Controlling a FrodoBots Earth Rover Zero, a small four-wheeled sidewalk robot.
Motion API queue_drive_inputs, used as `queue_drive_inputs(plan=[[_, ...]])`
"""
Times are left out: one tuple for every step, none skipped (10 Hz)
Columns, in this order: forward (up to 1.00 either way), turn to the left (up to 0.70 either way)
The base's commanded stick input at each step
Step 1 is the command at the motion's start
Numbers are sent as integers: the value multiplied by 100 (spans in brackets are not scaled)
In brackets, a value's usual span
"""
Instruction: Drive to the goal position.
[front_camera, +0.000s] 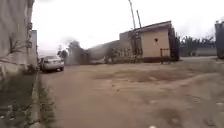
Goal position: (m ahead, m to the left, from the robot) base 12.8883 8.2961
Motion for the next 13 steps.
queue_drive_inputs(plan=[[50, 28], [50, 43], [50, 50], [50, 1], [50, 25], [50, 41], [50, 0], [50, 0], [50, 0], [50, 0], [50, 0], [50, 0], [50, 0]])
